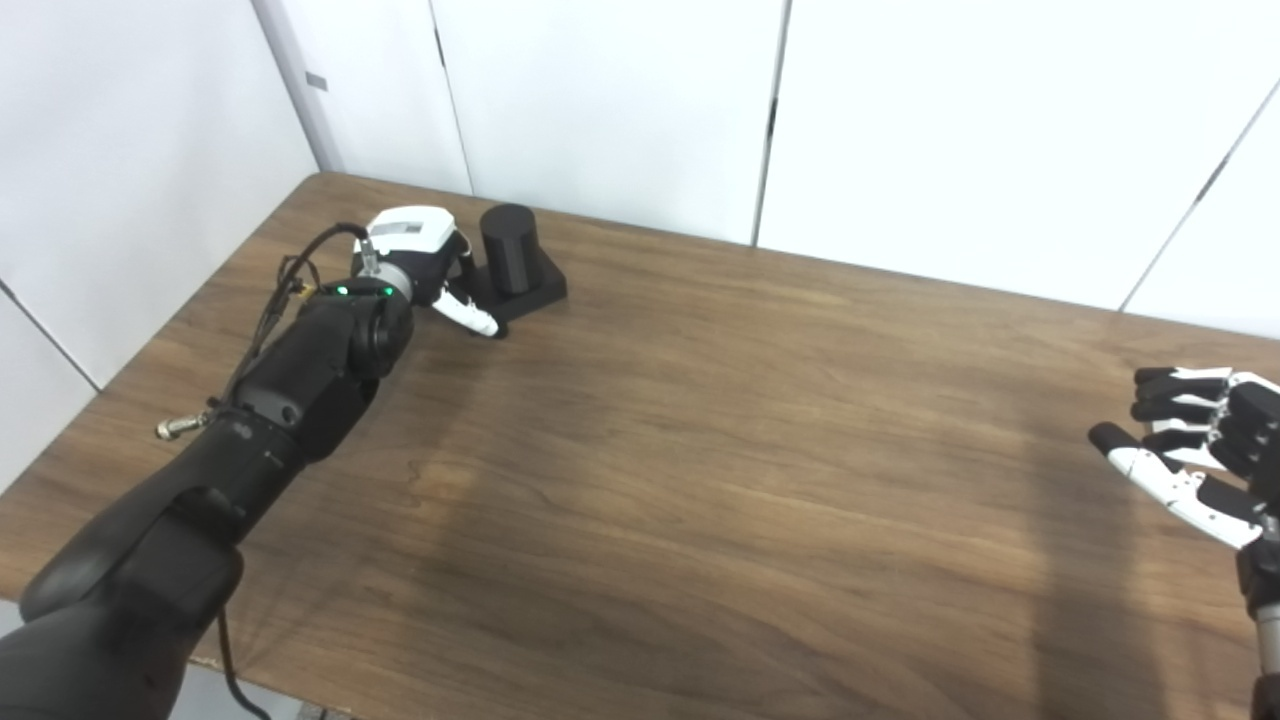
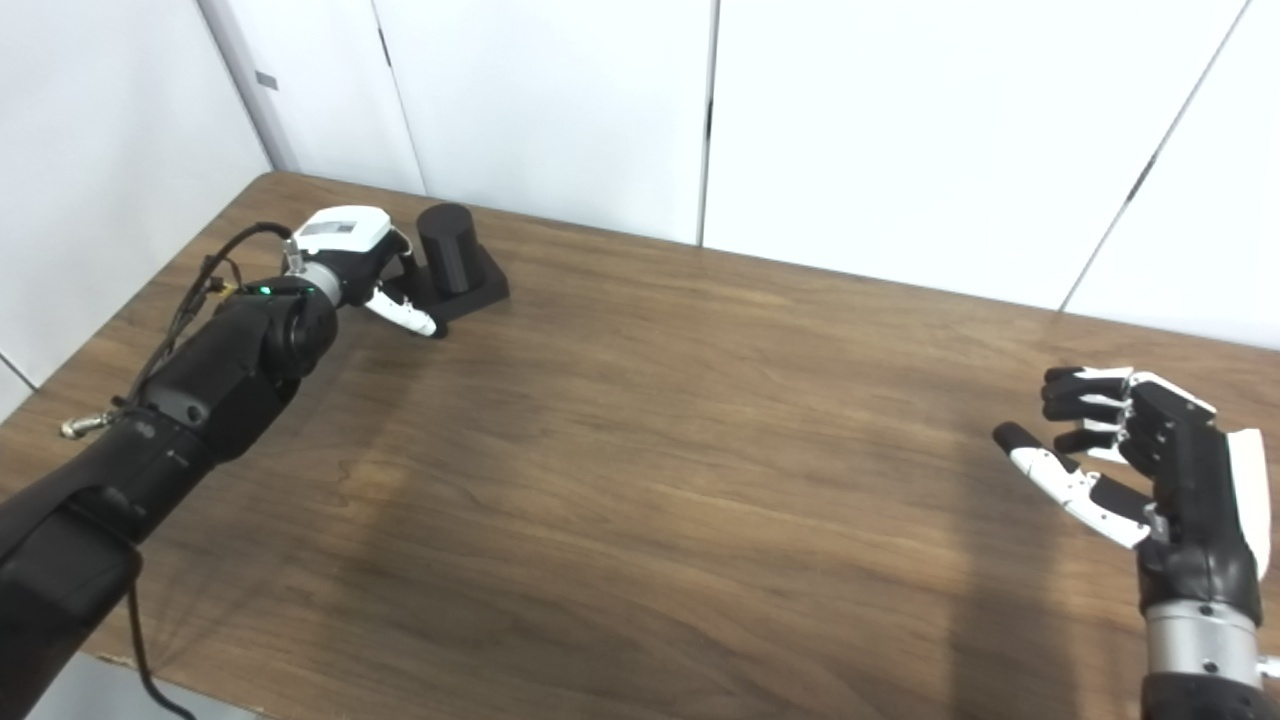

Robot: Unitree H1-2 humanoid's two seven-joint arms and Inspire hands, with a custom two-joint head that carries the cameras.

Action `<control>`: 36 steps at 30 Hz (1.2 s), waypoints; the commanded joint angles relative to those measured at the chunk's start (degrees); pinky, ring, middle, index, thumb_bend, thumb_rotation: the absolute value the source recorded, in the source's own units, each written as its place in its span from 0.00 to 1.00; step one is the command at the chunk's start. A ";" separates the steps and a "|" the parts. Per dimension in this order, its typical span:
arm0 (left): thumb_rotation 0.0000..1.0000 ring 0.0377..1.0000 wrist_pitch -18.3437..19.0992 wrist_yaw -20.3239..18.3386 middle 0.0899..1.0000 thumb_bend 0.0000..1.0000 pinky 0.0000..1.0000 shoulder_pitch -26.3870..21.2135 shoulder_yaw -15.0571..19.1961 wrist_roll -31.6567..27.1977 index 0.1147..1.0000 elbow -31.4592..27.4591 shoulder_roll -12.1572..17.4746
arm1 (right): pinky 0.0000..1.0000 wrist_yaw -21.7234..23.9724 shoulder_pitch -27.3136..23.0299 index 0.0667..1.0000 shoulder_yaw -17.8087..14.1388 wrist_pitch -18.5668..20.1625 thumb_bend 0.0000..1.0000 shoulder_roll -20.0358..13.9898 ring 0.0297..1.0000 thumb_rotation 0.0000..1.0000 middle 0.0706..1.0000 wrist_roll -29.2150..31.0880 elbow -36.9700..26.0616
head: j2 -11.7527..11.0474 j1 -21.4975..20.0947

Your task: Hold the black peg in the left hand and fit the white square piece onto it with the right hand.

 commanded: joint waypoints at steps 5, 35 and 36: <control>0.08 0.94 -3.31 1.49 0.85 0.53 0.80 -0.50 0.30 0.19 0.43 -0.12 2.03 | 0.45 -0.04 -1.65 0.45 -0.31 -0.76 0.49 -0.51 0.57 0.12 0.63 -0.16 -2.46 | 0.13 0.14; 0.06 0.93 -23.02 0.22 0.83 0.53 0.78 3.57 0.32 -5.79 0.42 -10.43 -0.18 | 0.44 -0.38 -2.37 0.45 -0.32 -1.74 0.49 -0.89 0.54 0.12 0.62 -0.89 -1.37 | 0.32 -0.82; 0.06 0.92 -23.72 -0.23 0.83 0.53 0.78 3.67 0.13 -6.05 0.42 -11.05 -0.35 | 0.43 -0.37 -2.33 0.45 -0.37 -2.34 0.49 -0.97 0.54 0.12 0.62 -0.67 -1.08 | 0.27 -0.91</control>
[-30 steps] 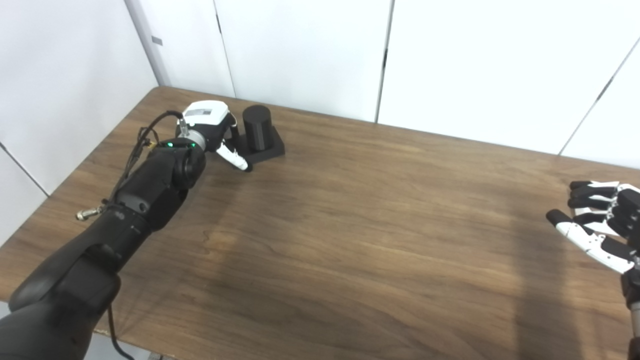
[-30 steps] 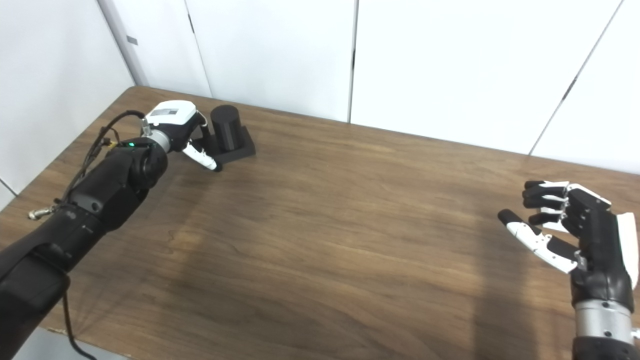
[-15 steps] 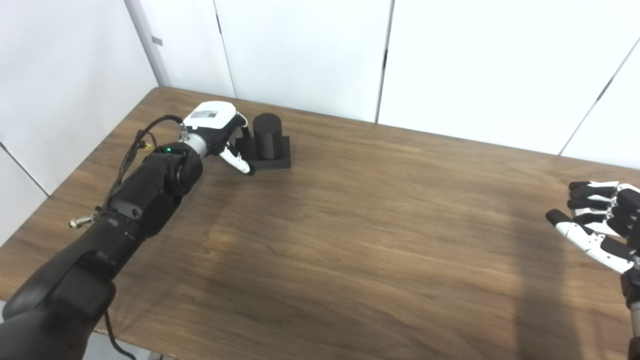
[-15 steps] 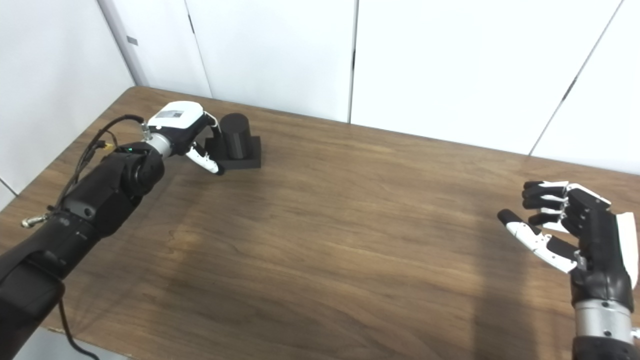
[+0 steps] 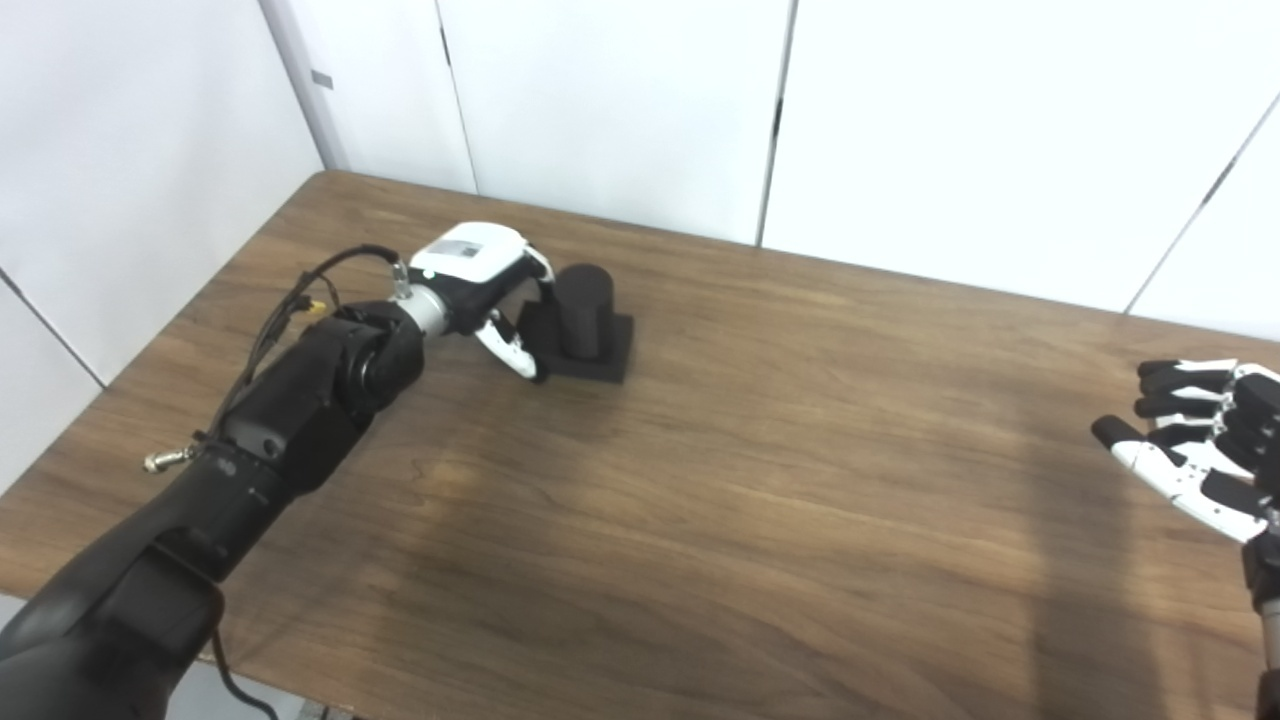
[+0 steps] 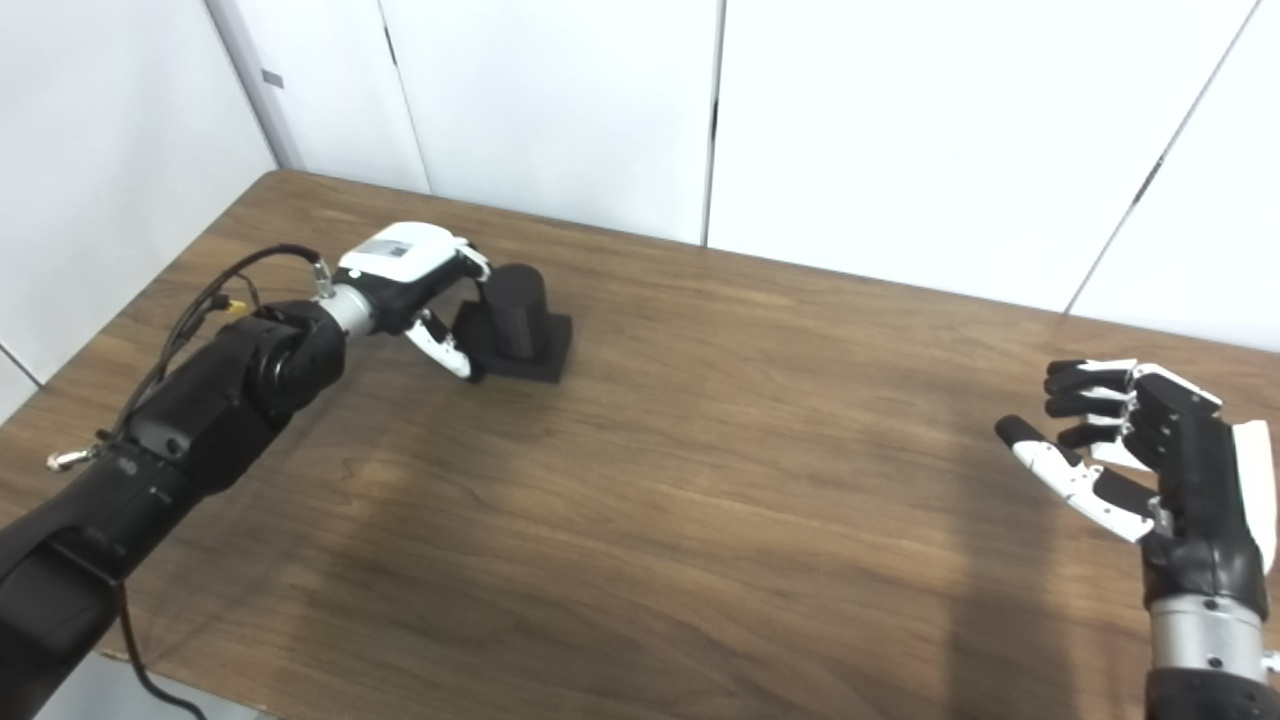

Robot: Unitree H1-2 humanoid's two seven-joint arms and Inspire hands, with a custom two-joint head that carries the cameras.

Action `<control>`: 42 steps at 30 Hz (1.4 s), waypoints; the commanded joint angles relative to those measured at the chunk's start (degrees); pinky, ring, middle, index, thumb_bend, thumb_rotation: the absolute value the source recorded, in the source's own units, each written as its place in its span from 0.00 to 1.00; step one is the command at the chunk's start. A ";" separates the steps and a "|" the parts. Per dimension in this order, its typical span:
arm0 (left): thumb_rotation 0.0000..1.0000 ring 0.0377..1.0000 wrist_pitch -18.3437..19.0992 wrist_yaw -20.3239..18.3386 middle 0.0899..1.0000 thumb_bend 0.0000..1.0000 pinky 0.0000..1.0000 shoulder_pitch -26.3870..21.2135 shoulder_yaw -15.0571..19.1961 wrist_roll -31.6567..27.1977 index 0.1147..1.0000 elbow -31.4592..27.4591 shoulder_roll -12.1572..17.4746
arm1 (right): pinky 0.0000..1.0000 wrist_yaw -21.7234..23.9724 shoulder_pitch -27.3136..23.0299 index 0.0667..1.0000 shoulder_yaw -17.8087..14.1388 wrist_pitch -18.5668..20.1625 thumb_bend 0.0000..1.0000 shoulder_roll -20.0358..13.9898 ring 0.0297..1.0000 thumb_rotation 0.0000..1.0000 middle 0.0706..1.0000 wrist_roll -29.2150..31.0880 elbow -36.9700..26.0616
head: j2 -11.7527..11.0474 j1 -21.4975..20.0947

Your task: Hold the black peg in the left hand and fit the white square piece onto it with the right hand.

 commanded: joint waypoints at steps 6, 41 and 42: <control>0.07 0.92 -4.82 -4.34 0.84 0.53 0.79 -0.80 -1.29 -2.32 0.42 -5.71 -1.37 | 0.45 -0.25 -1.78 0.45 -0.69 -1.85 0.49 -0.07 0.56 0.12 0.62 0.95 -0.87 | 0.00 0.03; 0.07 0.91 -12.93 -11.36 0.85 0.52 0.77 3.09 -12.87 5.50 0.42 -14.17 -13.27 | 0.47 -0.74 -0.86 0.45 -1.12 -2.42 0.49 -0.18 0.57 0.12 0.62 -1.23 -1.04 | 1.11 -3.16; 0.07 0.91 -13.60 -10.41 0.85 0.52 0.77 3.00 -13.69 7.17 0.42 -13.56 -13.22 | 0.47 -0.72 -0.80 0.45 -1.16 -2.51 0.49 -0.19 0.57 0.12 0.62 -1.18 -1.04 | 1.13 -3.29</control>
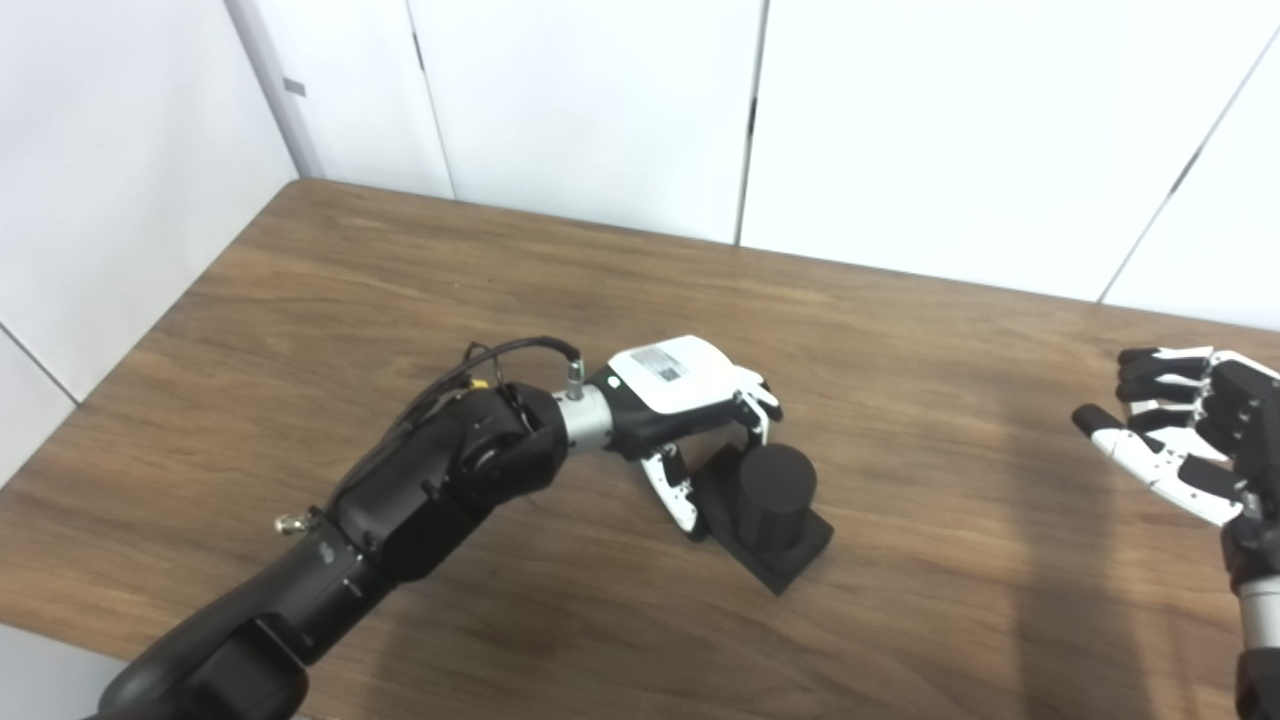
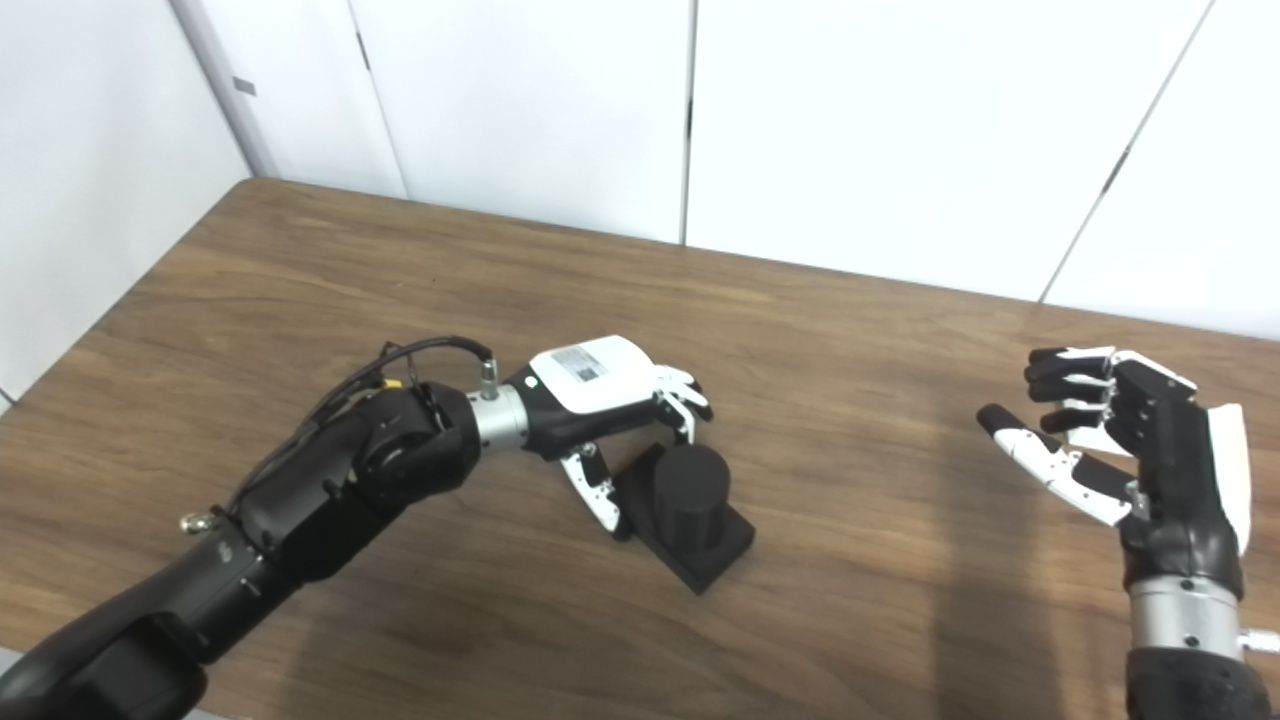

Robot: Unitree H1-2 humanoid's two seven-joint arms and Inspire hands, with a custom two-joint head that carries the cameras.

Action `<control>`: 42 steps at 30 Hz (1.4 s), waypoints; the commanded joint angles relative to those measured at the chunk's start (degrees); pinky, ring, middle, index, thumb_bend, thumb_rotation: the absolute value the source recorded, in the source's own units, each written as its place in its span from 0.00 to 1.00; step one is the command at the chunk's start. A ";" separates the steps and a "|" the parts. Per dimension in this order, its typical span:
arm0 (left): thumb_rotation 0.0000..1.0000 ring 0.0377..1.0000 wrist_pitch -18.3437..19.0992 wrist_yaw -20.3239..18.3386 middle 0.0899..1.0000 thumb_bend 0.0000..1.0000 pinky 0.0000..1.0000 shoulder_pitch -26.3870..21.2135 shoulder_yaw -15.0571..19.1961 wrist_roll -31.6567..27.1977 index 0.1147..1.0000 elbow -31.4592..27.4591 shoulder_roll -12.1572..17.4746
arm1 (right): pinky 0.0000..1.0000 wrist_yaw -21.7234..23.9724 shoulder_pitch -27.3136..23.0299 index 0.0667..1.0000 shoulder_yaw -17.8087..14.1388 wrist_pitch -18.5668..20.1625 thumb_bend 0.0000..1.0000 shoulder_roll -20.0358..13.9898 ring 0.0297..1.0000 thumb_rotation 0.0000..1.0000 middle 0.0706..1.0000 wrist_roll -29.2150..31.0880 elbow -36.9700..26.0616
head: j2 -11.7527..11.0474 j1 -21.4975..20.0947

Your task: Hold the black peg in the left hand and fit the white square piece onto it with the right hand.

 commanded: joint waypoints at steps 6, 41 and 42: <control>0.07 0.91 -3.99 1.37 0.85 0.52 0.79 1.03 -5.70 6.24 0.42 4.31 -0.75 | 0.49 -0.28 -0.58 0.46 -0.61 -2.33 0.49 -0.84 0.59 0.12 0.64 0.05 -1.42 | 0.52 -2.66; 0.06 0.85 -11.33 7.83 0.79 0.52 0.70 2.49 -3.91 -0.75 0.42 7.60 7.64 | 0.57 15.78 -21.73 0.46 4.15 -0.85 0.51 -31.42 0.68 0.14 0.74 -12.27 15.39 | -5.80 -36.46; 0.06 0.84 -11.33 8.15 0.79 0.52 0.69 2.38 -4.19 -0.89 0.42 7.80 7.82 | 0.58 16.78 -22.35 0.46 4.87 -0.65 0.51 -32.32 0.69 0.14 0.75 -12.98 16.46 | -6.16 -37.09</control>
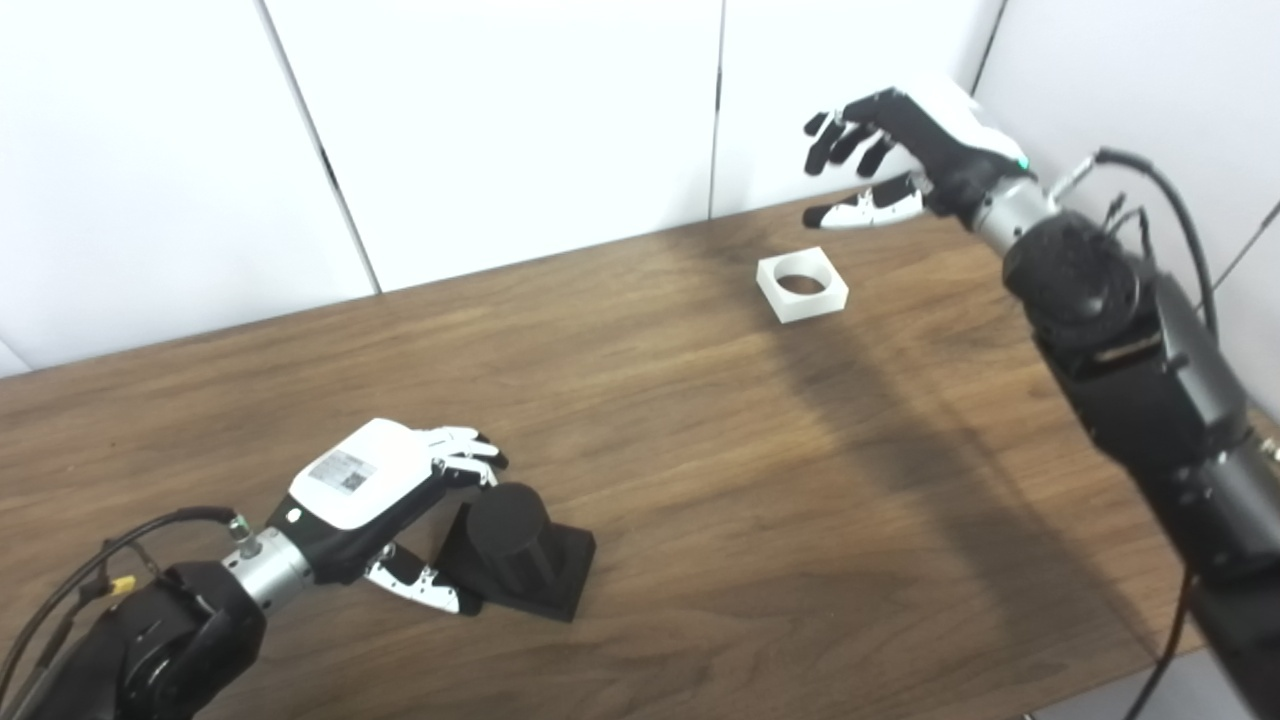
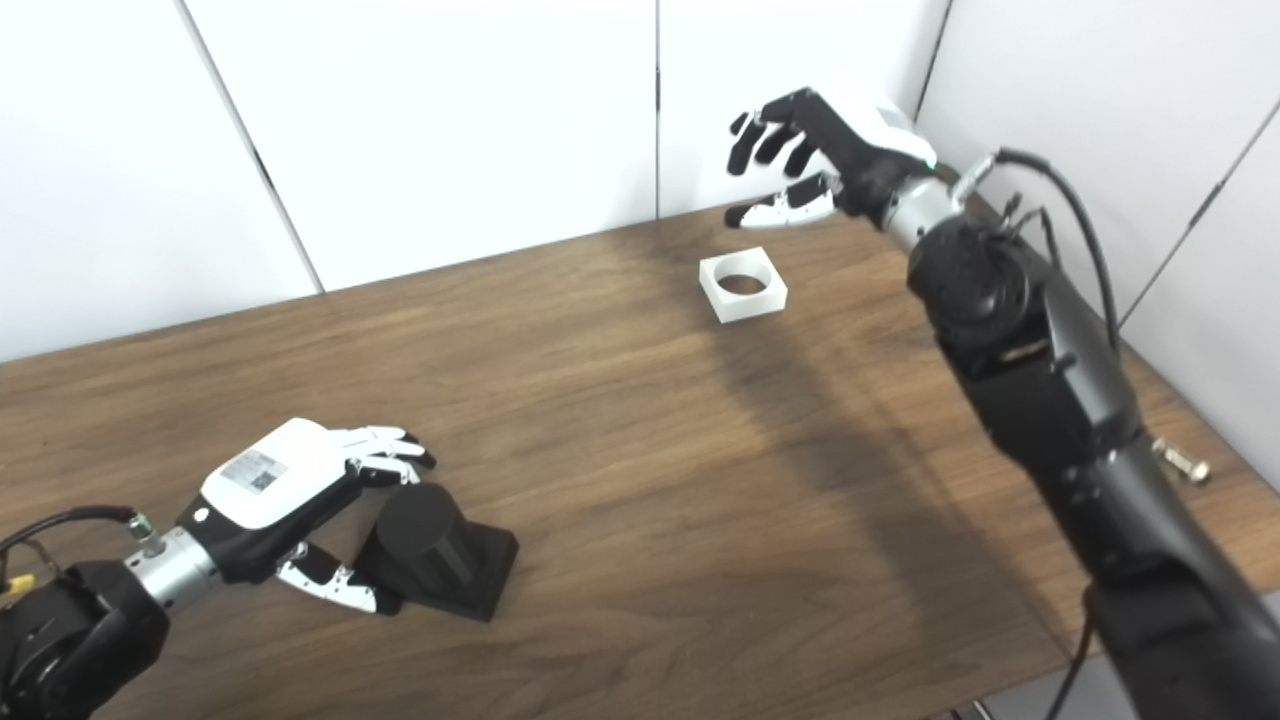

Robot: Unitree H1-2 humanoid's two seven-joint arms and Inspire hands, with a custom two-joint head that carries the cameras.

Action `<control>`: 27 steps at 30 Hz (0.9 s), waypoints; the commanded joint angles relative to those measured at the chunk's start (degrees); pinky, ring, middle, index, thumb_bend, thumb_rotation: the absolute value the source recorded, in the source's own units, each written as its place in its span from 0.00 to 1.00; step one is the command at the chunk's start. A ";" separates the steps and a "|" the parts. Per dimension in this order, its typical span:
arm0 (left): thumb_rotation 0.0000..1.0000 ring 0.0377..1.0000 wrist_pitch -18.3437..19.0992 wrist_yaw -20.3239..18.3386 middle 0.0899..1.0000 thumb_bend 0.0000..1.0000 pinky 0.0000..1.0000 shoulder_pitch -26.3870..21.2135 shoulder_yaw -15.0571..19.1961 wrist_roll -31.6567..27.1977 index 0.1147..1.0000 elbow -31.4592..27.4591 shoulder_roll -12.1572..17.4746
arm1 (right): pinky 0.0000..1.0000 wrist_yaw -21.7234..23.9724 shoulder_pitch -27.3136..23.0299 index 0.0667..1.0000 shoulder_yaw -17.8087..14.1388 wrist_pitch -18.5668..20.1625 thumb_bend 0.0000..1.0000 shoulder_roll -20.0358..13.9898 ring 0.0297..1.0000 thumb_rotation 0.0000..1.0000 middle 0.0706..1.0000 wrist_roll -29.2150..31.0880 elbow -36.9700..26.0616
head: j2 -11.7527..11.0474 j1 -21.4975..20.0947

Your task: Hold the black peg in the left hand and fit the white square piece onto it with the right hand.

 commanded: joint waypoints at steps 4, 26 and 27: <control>0.06 0.83 -1.18 -0.67 0.78 0.52 0.67 1.26 -3.44 2.15 0.42 3.64 3.39 | 0.60 3.26 -5.03 0.46 2.65 -0.66 0.51 -4.85 0.75 0.15 0.79 -3.67 4.53 | -0.60 -0.99; 0.06 0.83 -0.93 -1.27 0.78 0.52 0.66 2.31 -2.86 2.37 0.42 1.49 4.03 | 0.67 15.39 -21.66 0.93 16.84 4.40 0.69 -1.55 0.88 0.23 0.95 -12.30 26.96 | 0.02 1.28; 0.06 0.83 -0.83 -1.49 0.78 0.52 0.65 2.44 -2.66 2.36 0.42 1.33 4.02 | 0.68 16.19 -21.99 0.94 17.03 5.00 0.69 -1.37 0.89 0.23 0.96 -12.17 27.47 | 0.12 1.42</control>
